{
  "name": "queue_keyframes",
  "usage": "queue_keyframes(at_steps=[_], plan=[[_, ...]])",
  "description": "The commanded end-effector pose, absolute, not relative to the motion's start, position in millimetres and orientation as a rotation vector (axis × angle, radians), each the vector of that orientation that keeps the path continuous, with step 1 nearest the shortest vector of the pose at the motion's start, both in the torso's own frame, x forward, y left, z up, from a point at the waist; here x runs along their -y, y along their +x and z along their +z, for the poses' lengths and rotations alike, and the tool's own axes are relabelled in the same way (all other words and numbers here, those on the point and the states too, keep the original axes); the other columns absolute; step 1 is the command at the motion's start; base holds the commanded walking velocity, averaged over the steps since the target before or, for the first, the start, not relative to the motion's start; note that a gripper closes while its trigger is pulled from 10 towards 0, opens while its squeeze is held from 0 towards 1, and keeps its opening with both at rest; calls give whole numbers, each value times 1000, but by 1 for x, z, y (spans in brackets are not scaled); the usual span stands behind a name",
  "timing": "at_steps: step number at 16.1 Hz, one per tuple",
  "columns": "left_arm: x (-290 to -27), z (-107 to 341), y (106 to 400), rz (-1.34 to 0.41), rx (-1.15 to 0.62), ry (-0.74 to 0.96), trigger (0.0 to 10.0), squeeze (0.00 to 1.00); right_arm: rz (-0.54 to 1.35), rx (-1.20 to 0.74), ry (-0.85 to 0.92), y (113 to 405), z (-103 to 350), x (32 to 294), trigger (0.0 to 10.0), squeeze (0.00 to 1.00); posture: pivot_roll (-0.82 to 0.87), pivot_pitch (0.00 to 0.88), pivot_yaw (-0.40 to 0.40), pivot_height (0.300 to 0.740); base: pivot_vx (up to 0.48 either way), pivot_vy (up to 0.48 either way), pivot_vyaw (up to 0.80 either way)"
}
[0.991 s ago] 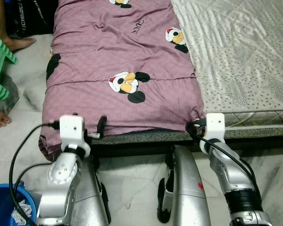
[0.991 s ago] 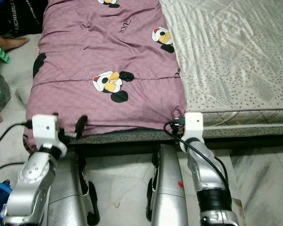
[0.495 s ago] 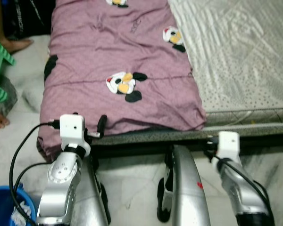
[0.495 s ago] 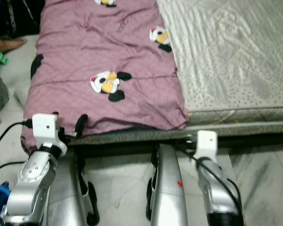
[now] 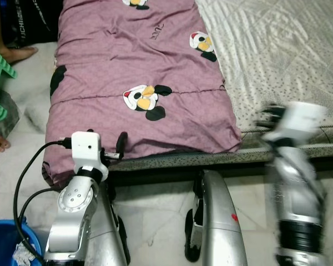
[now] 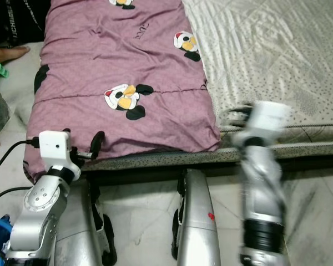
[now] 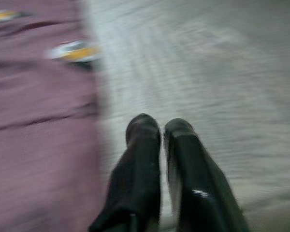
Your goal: Clean up the room
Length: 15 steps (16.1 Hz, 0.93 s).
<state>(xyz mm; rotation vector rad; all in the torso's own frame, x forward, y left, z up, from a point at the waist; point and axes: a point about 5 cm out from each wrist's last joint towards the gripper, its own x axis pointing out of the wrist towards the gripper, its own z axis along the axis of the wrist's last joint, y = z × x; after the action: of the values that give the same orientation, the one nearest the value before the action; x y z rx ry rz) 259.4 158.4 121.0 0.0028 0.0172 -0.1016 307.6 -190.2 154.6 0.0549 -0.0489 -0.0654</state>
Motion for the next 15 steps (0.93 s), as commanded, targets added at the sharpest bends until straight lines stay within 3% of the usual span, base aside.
queue_keyframes(at_steps=[1,3,4,7,8,9,10,11,12,15], plan=[[-160,115,256,-97,-43,-2,10000,0,-11,-93,63,305,125,180,2588,0,-10,222,-22,521,0,0,0],[-159,115,257,-98,-42,-1,10000,0,80,-237,55,302,97,160,2549,0,2,219,-21,521,0,0,0],[-160,116,256,-96,-42,4,10000,0,151,-371,25,290,70,144,1725,0,11,218,-21,521,0,0,0],[-165,114,254,-85,-48,11,10000,0,59,-475,43,277,51,161,0,0,10,217,-23,521,0,0,0],[-164,114,254,-87,-48,10,10000,0,3,-405,40,281,60,172,392,0,8,217,-22,521,0,0,0],[-163,114,255,-90,-47,9,10000,0,-14,-370,41,284,65,176,1882,0,3,215,-18,521,0,0,0],[-163,114,255,-91,-47,8,10000,0,-36,-347,28,285,69,182,2392,0,2,214,-18,521,0,0,0],[-161,114,255,-95,-47,7,10000,0,-81,-318,16,286,74,190,6549,835,-1,210,-16,521,0,0,0],[-161,114,255,-99,-48,5,10000,0,-207,-270,-45,284,81,213,10000,1000,0,207,-14,521,0,0,0],[-162,112,254,-97,-56,8,10000,0,-370,-145,-117,278,101,240,10000,1000,-1,206,-11,521,0,0,0]])
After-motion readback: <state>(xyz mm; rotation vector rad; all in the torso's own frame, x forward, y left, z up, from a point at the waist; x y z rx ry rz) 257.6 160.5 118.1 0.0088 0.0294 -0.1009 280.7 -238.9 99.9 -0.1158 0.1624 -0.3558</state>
